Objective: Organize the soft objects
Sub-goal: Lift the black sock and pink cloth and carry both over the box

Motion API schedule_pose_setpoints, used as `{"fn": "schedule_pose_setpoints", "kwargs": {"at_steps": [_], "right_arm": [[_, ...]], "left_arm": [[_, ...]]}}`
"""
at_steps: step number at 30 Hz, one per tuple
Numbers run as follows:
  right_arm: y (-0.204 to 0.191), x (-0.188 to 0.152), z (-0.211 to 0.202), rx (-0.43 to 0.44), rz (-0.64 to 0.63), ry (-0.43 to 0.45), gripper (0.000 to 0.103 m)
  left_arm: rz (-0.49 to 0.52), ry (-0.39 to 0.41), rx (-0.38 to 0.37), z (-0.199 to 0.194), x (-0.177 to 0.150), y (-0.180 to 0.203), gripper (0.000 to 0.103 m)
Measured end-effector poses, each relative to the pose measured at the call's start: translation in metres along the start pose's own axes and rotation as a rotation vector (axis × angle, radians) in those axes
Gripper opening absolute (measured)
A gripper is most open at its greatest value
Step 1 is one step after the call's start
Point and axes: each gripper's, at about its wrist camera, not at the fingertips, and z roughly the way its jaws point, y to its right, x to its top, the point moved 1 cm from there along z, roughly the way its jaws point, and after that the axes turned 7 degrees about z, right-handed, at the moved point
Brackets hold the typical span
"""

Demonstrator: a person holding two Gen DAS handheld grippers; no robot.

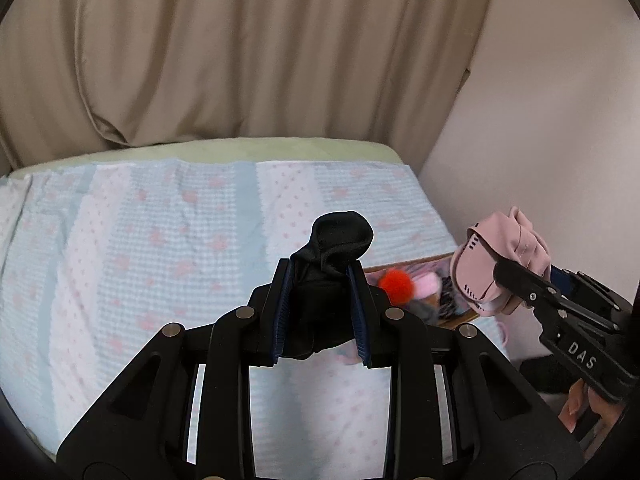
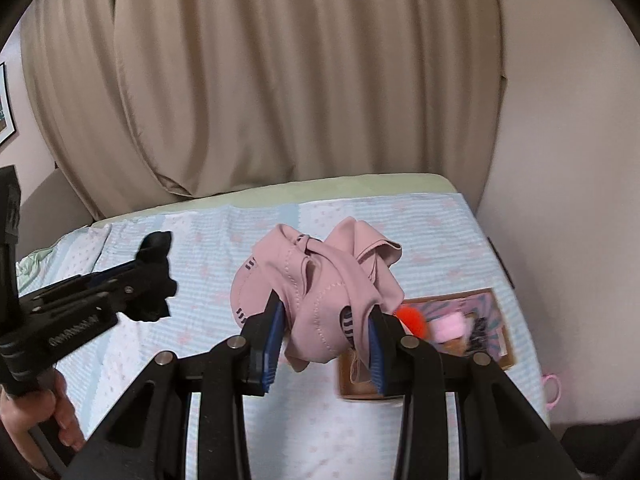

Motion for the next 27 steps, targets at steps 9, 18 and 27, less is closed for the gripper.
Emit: {"fn": "schedule_pose_setpoints", "kwargs": {"at_steps": [9, 18, 27], "right_arm": [[0.117, 0.021, 0.016, -0.026, -0.004, -0.052, 0.033], [0.196, 0.03, 0.074, -0.055, 0.043, -0.183, 0.033], [0.239, 0.011, 0.145, -0.08, 0.134, -0.337, 0.033]], "left_arm": [[-0.07, -0.062, -0.007, 0.071, 0.009, 0.09, 0.024], [-0.071, -0.234, -0.002, 0.166, -0.012, 0.134, 0.024], [-0.091, -0.424, -0.013, 0.259, -0.053, 0.135, 0.024]]}}
